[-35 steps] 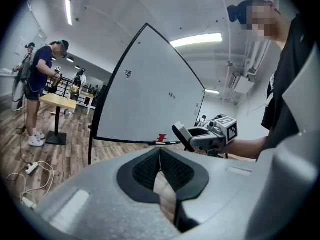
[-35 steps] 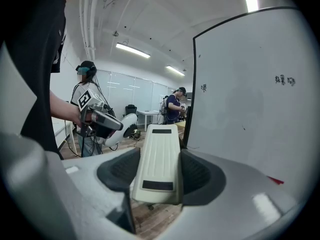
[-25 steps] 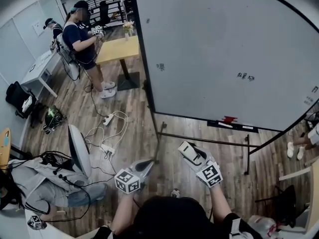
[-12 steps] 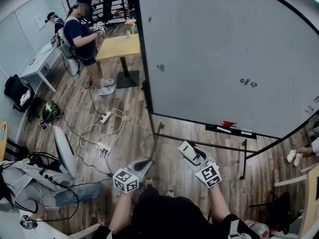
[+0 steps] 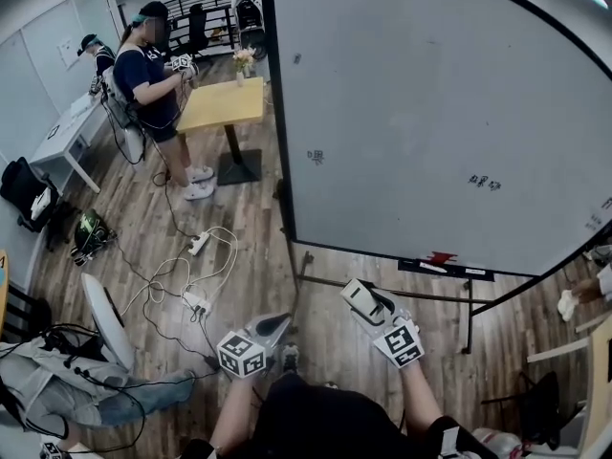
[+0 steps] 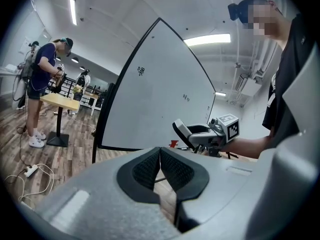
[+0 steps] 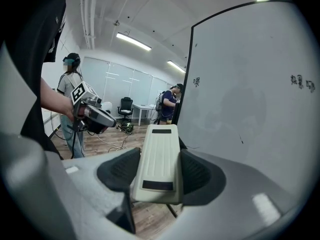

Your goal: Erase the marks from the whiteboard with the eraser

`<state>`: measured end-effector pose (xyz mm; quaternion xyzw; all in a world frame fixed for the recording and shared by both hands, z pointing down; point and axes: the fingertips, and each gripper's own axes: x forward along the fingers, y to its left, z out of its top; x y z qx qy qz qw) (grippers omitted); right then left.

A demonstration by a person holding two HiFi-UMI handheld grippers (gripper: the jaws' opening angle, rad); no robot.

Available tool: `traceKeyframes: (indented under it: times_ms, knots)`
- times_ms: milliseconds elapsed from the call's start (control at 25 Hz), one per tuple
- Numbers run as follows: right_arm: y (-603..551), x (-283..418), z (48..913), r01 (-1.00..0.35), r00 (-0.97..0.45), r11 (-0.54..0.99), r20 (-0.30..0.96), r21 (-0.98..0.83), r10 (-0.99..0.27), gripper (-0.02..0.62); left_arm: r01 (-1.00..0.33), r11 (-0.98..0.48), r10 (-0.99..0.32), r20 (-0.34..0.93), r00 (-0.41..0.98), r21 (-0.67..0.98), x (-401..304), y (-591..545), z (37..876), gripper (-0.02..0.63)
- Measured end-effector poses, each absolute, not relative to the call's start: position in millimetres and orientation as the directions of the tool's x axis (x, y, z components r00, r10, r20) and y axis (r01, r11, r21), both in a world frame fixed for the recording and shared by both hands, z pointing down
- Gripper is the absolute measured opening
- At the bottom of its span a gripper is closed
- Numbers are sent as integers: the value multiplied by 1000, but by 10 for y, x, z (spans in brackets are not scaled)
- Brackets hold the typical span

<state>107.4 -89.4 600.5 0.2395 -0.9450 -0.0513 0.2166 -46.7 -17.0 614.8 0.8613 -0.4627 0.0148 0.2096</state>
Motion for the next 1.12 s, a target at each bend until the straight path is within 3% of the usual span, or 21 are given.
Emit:
traceKeyframes:
  times_ms: [440, 800, 960, 1120]
  knots:
    - [-1642, 706, 5686, -505, -731, 806, 343, 309, -590, 258, -774, -534, -755, 221, 618, 341, -865, -871, 6105, 12]
    - [-2294, 623, 5285, -603, -596, 649, 279, 465, -753, 258, -723, -611, -694, 221, 685, 321, -957, -1429, 6045, 12]
    - [-2506, 553, 5080, -580, -486, 509, 232, 636, -843, 258, -704, -630, -664, 241, 708, 328, -1012, -1561, 6117, 12]
    - [-2650, 386, 4781, -580, -465, 444, 171, 683, -869, 258, -680, -656, -642, 232, 731, 327, -1051, -1715, 6092, 12]
